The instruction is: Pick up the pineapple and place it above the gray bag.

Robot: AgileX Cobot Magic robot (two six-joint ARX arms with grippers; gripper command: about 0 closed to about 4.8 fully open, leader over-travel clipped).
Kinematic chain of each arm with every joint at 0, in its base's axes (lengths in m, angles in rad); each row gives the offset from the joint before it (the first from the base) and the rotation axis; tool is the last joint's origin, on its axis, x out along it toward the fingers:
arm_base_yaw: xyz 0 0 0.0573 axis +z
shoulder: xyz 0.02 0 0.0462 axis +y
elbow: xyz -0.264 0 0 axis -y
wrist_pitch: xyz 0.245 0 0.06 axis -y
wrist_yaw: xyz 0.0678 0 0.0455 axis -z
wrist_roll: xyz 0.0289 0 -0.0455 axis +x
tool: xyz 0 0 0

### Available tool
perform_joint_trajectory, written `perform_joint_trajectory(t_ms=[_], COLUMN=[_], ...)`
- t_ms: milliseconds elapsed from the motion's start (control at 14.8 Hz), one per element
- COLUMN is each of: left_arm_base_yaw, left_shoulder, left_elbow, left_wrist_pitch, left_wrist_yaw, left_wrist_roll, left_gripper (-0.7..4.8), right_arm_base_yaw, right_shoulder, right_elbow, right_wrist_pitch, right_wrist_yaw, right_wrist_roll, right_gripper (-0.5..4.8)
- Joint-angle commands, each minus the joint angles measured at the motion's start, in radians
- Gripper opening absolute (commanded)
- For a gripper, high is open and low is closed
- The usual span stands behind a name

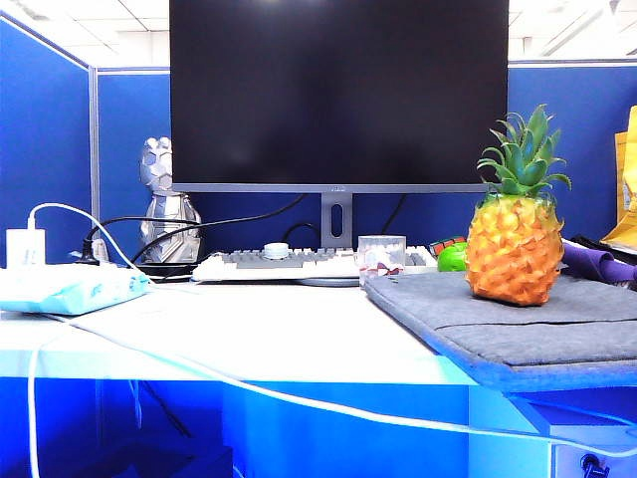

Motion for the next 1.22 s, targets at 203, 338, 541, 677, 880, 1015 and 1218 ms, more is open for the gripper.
perform_joint_trajectory(t_ms=[203,338,541,677,880,1015,1218], left_arm_base_yaw=[0.002,0.002,0.002,0.002,0.002,0.002,0.002], left_shoulder=[-0.01,-0.011,-0.011,-0.011,-0.011,-0.01,-0.011], left_elbow=[-0.049,-0.068,-0.107,-0.13,-0.134,-0.134,-0.134], left_wrist_pitch=[0.066,0.066,0.065,0.042,0.068,0.118,0.24], left_wrist_yaw=[-0.119,-0.122,-0.118,-0.117,-0.011,-0.01,-0.014], left_wrist_roll=[0.018,0.019,0.018,0.019,0.074,0.074,0.136], left_gripper=[0.18,0.18,0.21,0.22,0.26,0.26,0.25], right_arm_base_yaw=[0.0,0.0,0.0,0.0,0.0,0.0,0.0], right_shoulder=[0.0,0.0,0.0,0.0,-0.001,-0.001,-0.001], right_elbow=[-0.07,-0.089,-0.106,-0.126,-0.141,-0.141,-0.141], right_wrist_pitch=[-0.073,-0.074,-0.091,-0.165,-0.151,-0.106,-0.04], right_wrist_yaw=[0.081,0.078,0.077,0.076,0.001,0.002,-0.035], right_wrist_roll=[-0.034,-0.026,-0.008,0.018,0.068,0.068,0.081], right_gripper=[0.4,0.4,0.4,0.4,0.41,0.4,0.4])
